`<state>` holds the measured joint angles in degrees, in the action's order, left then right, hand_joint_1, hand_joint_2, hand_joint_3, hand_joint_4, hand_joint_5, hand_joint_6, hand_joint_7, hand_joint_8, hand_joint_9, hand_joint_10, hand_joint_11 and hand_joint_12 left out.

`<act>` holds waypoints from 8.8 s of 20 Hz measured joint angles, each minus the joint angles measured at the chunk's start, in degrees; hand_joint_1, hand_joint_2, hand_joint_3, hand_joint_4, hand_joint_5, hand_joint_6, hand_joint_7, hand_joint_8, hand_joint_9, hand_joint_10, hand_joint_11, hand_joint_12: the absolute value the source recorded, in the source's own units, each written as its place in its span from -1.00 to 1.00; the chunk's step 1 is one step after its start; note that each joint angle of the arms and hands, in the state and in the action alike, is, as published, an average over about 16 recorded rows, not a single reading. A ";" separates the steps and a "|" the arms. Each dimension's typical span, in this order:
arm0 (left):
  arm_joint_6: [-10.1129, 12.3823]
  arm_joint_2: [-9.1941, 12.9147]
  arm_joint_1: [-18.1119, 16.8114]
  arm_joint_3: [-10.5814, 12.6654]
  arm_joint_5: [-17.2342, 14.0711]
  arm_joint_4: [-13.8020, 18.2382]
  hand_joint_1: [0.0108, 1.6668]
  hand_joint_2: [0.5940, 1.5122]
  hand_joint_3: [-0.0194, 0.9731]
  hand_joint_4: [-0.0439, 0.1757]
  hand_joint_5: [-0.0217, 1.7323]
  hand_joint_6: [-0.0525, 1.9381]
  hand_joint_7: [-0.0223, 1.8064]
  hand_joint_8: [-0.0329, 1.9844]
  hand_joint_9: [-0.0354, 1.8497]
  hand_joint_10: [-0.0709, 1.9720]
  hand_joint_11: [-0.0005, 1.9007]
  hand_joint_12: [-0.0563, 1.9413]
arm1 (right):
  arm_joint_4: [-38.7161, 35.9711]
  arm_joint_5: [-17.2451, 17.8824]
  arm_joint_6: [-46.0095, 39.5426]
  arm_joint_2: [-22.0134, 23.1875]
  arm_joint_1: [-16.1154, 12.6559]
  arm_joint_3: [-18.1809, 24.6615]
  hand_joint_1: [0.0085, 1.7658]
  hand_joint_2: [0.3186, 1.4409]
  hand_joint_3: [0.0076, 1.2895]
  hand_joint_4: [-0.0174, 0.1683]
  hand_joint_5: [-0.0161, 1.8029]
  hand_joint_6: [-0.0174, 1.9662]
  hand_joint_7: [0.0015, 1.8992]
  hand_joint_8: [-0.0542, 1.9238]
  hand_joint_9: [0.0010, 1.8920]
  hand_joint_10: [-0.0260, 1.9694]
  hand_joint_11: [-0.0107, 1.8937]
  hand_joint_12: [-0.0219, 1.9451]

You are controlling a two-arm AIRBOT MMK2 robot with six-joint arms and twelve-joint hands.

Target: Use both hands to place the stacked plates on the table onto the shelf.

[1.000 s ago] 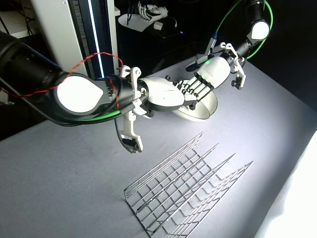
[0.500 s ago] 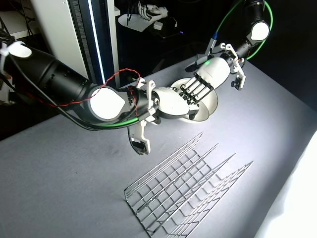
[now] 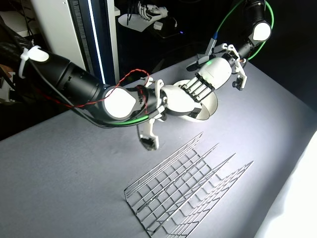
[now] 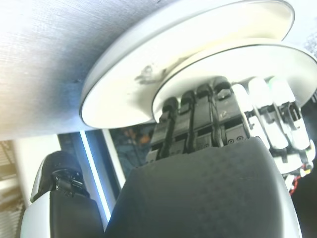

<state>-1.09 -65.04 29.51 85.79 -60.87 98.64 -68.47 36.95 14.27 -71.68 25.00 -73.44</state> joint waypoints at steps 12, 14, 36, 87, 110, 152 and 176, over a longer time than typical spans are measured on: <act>1.47 2.41 -2.27 -0.83 -0.19 -0.29 -1.00 -0.07 -0.92 -0.56 -0.97 -0.94 -0.97 -0.98 -0.96 -0.93 -0.98 -0.93 | 1.28 0.91 0.04 -0.11 -1.54 0.54 0.37 0.24 -0.99 -0.86 -0.10 -0.40 -0.13 -0.31 0.10 -0.98 -0.31 0.19; 1.99 3.47 -3.17 -1.17 -0.38 -0.47 -1.00 -0.07 -0.92 -0.57 -0.97 -0.94 -0.97 -0.97 -0.96 -0.93 -0.98 -0.93 | 1.88 0.76 0.00 0.51 -1.98 1.27 0.37 0.24 -0.99 -0.84 -0.10 -0.33 -0.12 -0.34 0.11 -0.98 -0.31 0.20; 10.48 15.65 -9.76 -0.74 -1.52 2.74 -1.00 -0.08 -0.92 -0.59 -0.95 -0.93 -0.96 -0.97 -0.94 -0.92 -0.98 -0.93 | 26.18 -8.49 -0.70 11.35 -10.75 16.10 0.36 0.32 -0.99 -0.89 -0.03 0.14 -0.03 -0.01 0.07 -0.67 -0.20 0.06; 12.98 15.94 -9.17 -0.17 1.32 4.39 -1.00 -0.06 -0.92 -0.59 -0.88 -0.93 -0.94 -0.96 -0.94 -0.92 -0.98 -0.93 | 61.58 -30.47 -3.38 22.33 -19.27 6.72 0.64 0.21 -0.99 -0.86 0.07 -0.13 0.08 -0.23 0.06 -0.09 -0.12 0.56; 13.23 12.68 0.60 -4.44 9.74 -2.91 -0.99 0.00 -0.92 -0.59 -0.94 -0.93 -0.95 -0.96 -0.94 -0.92 -0.98 -0.93 | 48.03 -21.86 -3.31 22.71 -5.90 2.62 0.55 0.25 -0.99 -0.85 -0.03 -0.13 0.02 -0.31 0.02 -0.23 -0.26 0.41; 11.94 11.57 11.79 -4.71 12.65 -8.72 -1.00 -0.07 -0.92 -0.67 -0.98 -0.97 -0.95 -0.97 -0.96 -0.93 -0.99 -0.98 | 3.78 -5.23 -2.47 16.76 -8.65 13.55 0.47 0.10 -0.99 -0.79 -0.96 -0.97 -0.98 -0.95 -0.99 -0.97 -0.97 -0.66; 11.90 11.13 11.80 -3.71 12.34 -8.77 -1.00 -0.07 -0.92 -0.64 -0.97 -0.96 -0.95 -0.97 -0.97 -0.93 -0.99 -0.98 | 4.57 -15.03 -2.46 -6.65 -2.97 3.31 0.67 0.36 -0.99 -0.81 -0.96 -0.97 -0.98 -0.95 -0.96 -0.97 -0.97 -0.43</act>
<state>10.81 -53.91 41.31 82.08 -48.53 89.87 -63.90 21.92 11.82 -78.33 22.03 -70.14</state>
